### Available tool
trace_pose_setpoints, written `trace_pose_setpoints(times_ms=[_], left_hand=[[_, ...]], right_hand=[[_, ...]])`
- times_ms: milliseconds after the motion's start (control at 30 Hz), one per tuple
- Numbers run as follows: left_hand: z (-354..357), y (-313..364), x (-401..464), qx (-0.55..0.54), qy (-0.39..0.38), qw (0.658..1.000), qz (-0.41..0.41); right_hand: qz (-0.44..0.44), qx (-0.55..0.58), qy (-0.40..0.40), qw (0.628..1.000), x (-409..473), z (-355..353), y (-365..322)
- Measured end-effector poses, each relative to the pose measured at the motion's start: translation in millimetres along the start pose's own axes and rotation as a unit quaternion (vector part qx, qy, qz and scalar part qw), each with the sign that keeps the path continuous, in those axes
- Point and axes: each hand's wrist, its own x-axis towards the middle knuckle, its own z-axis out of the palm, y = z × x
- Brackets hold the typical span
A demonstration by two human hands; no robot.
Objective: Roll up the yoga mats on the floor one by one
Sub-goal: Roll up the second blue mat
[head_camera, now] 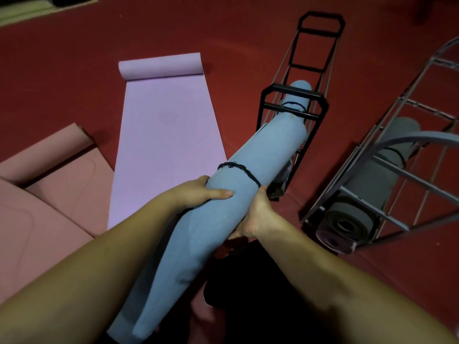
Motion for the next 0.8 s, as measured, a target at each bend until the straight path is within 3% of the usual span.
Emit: trace_pose_setpoints(times_ms=[467,800], left_hand=[[-4,0,3,-0.003,-0.018,1.0,0.003],[-6,23,25,-0.02,0.029,0.999,0.029]], right_hand=[[0.024,0.034,0.016,0.999,3,0,3],[-0.048,0.072,0.033,0.996,27,3,-32]])
